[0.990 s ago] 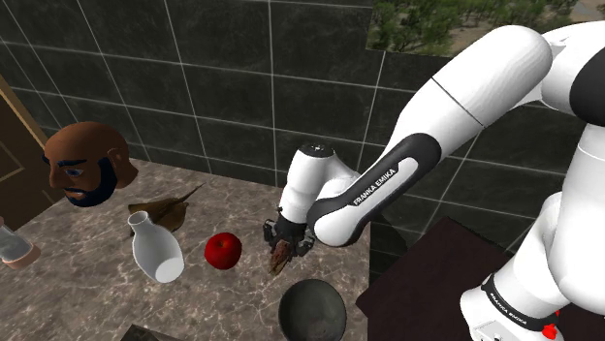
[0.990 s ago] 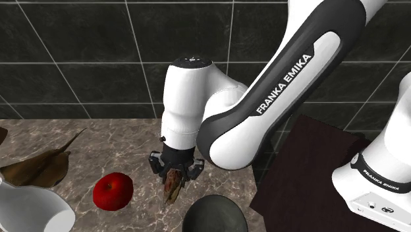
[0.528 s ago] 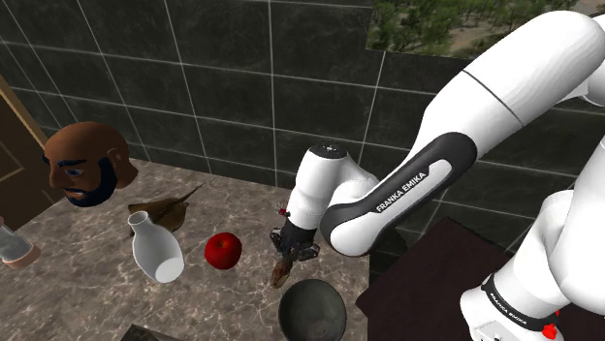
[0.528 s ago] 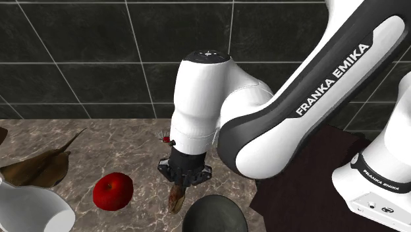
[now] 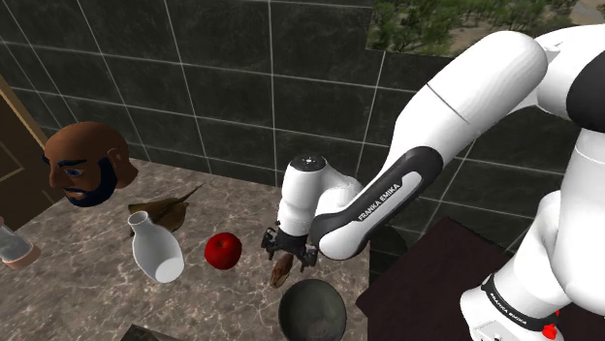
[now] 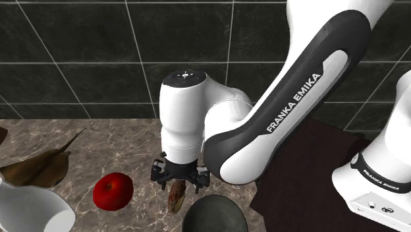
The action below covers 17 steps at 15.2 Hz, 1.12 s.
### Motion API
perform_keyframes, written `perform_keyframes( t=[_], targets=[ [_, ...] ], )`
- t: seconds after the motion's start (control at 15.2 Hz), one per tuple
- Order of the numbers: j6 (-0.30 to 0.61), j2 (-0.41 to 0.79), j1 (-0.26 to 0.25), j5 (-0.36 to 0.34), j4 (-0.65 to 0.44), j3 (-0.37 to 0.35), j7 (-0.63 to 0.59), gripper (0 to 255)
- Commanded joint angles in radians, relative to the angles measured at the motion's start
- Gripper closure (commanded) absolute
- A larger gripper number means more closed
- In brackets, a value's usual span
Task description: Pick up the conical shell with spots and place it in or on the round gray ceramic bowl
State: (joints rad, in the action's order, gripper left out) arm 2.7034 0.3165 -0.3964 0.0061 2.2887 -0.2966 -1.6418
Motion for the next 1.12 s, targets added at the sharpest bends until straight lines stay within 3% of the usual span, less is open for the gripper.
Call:
perform_keyframes(
  t=[0.0,0.2,1.06],
  targets=[
    [-0.034,0.085,-0.029,-0.071,-0.074,0.046,-0.034,0],
    [-0.093,0.198,-0.063,-0.136,-0.186,0.102,-0.054,0],
    [-0.024,0.291,-0.084,-0.158,-0.21,0.126,-0.07,0]
  ],
)
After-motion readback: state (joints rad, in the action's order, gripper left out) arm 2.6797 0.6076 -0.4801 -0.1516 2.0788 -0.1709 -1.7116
